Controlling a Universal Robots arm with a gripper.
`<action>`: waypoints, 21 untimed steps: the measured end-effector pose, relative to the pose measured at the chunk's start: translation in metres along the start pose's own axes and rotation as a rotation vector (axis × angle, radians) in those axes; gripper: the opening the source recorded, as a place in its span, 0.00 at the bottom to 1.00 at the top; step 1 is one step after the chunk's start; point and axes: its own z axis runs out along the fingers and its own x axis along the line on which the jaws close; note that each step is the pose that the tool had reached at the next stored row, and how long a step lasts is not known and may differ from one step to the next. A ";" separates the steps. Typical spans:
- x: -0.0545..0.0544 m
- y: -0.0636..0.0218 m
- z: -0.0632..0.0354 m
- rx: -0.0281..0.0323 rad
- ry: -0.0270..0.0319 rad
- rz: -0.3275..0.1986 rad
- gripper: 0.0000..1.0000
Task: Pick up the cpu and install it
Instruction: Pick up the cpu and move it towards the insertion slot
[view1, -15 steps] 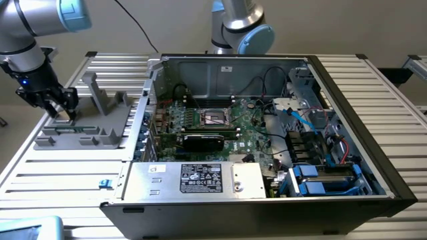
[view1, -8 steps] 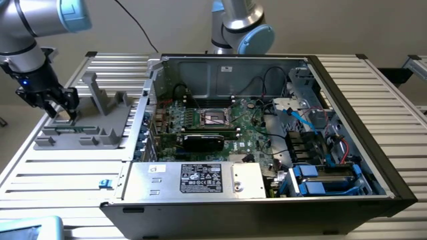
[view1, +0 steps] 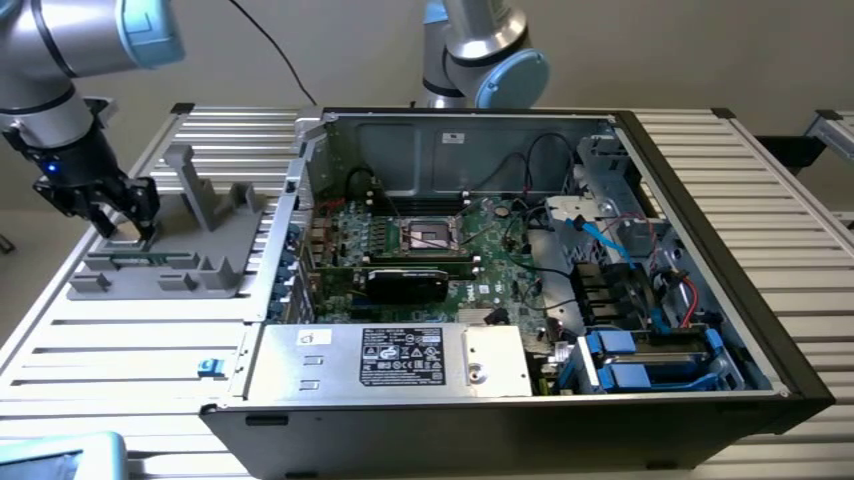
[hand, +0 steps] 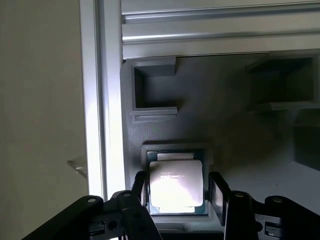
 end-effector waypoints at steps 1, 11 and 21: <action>0.000 0.0000 0.0001 0.0000 0.0000 0.000 0.62; 0.000 -0.0001 0.0023 -0.0010 0.0003 0.000 0.62; 0.000 0.0001 -0.0031 -0.0083 0.0027 0.000 0.55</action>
